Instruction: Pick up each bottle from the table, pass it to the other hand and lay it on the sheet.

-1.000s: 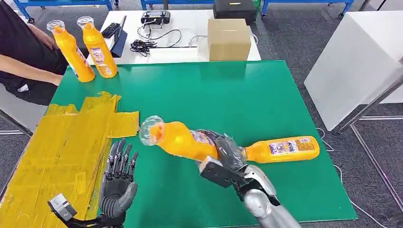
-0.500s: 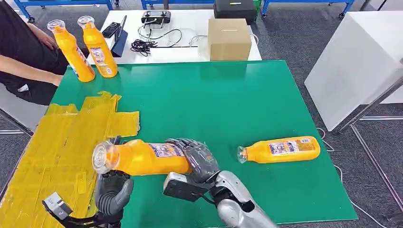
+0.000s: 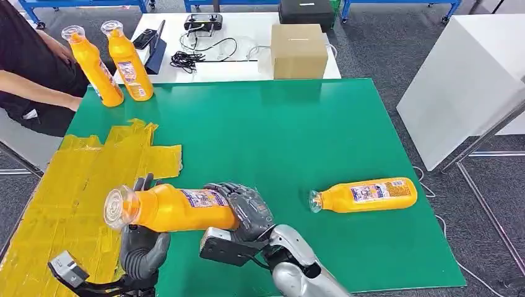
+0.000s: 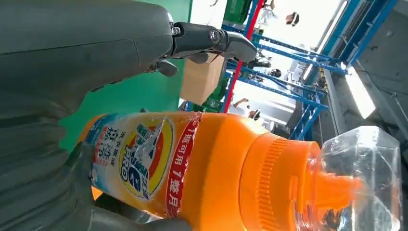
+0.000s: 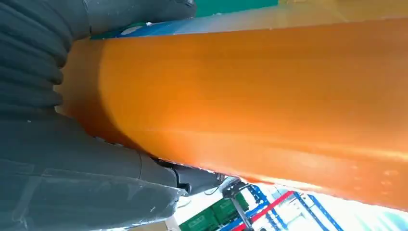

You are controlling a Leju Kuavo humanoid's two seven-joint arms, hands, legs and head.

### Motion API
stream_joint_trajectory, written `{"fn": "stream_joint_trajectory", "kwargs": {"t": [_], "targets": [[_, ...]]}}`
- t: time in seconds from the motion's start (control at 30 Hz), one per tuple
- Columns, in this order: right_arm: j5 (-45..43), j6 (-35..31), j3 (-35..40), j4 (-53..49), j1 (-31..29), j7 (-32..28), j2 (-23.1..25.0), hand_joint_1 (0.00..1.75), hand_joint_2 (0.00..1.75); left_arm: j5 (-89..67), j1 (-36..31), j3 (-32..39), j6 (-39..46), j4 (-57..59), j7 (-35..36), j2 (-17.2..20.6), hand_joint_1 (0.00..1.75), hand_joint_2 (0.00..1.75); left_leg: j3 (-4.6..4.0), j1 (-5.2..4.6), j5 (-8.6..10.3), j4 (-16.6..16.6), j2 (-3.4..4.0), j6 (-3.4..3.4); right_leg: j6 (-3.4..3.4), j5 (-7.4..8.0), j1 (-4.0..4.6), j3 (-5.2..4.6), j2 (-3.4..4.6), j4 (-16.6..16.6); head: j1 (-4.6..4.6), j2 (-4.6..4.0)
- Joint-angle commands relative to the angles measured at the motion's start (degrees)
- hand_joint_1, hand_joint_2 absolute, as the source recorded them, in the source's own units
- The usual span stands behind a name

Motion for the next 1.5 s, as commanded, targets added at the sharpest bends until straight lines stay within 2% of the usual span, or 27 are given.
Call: {"fn": "stream_joint_trajectory", "kwargs": {"t": [0.03,0.37,0.93,0.97,1.0,1.5], "targets": [[0.4,-1.0,2.4,3.7,-3.2,0.6,-0.3,1.75,1.75,-0.3,-1.0,0.5,0.5,0.9,-0.1,0.1,0.00,1.75,0.04,0.03,0.00,0.0,0.11,-0.05,0.00,0.04,0.03,0.03,0.08,0.0,0.00,0.00],[3.4,-1.3,8.1,7.9,-5.7,2.7,1.9,1.75,1.75,-0.8,-1.1,-0.1,1.1,-0.3,-0.7,0.1,0.00,1.75,0.05,0.03,0.00,0.0,0.15,-0.05,0.00,0.04,0.03,0.01,0.12,0.0,0.00,0.00],[6.9,-1.7,11.2,13.4,-7.5,5.5,3.0,1.75,1.75,-0.4,-0.5,0.1,1.5,-1.9,-0.4,0.2,0.00,1.75,0.10,0.03,0.01,-0.1,0.11,-0.07,0.00,0.03,0.03,0.08,0.07,-0.1,0.00,0.00],[6.9,-1.5,11.4,13.5,-7.5,5.5,3.0,1.75,1.75,-0.3,-0.6,0.4,1.4,-1.8,-0.5,0.1,0.23,1.75,0.06,0.02,0.01,0.0,0.07,-0.05,0.00,0.03,0.02,0.04,0.04,0.0,0.00,0.00],[6.9,-1.3,11.6,13.6,-7.6,5.5,3.0,1.75,1.75,-0.2,-0.5,0.6,1.3,-1.8,-0.6,0.0,1.75,1.75,0.05,0.01,0.02,0.0,0.05,-0.04,0.00,0.02,0.01,0.03,0.02,0.0,0.00,0.00],[6.9,-1.2,11.5,14.0,-7.7,5.7,2.9,1.75,1.75,-0.1,-0.6,1.3,0.3,-1.7,-1.4,-0.3,1.75,1.75,0.05,0.03,0.02,0.0,0.01,-0.04,0.01,0.02,0.02,0.06,-0.02,-0.1,0.00,0.00]]}}
